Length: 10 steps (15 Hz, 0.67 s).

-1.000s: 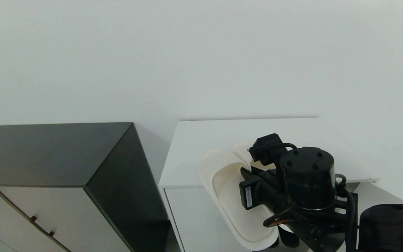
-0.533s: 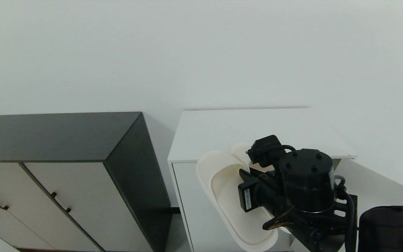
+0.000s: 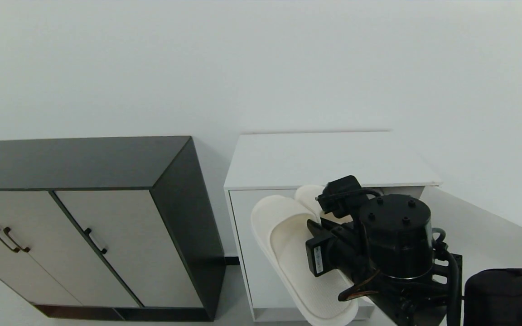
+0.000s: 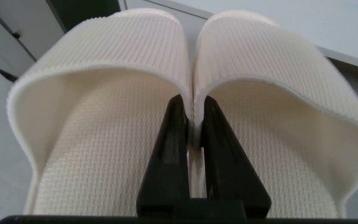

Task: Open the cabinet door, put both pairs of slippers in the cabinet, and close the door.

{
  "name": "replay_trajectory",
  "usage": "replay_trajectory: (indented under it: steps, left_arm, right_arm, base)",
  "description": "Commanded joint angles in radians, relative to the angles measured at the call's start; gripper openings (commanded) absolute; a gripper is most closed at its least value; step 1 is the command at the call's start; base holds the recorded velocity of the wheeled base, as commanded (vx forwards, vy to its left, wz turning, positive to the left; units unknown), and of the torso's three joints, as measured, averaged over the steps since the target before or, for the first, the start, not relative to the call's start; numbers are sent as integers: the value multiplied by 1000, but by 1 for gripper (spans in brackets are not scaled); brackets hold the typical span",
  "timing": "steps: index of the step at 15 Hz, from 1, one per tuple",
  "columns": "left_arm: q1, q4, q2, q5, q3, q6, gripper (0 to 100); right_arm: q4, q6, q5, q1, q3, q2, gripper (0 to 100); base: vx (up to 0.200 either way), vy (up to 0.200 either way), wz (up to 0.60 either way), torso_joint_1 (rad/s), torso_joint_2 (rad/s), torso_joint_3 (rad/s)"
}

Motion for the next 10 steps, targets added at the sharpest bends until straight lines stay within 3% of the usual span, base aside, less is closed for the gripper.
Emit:
replay_trajectory:
  steps: [1, 10]
  left_arm:
    - [1, 0, 1, 0, 0, -2, 0]
    - [1, 0, 1, 0, 0, -2, 0]
  right_arm:
    - [0, 0, -1, -2, -4, 3, 0]
    - [-2, 1, -1, 3, 2, 2, 0]
  base:
    - [0, 0, 0, 0, 0, 0]
    - [0, 0, 0, 0, 0, 0]
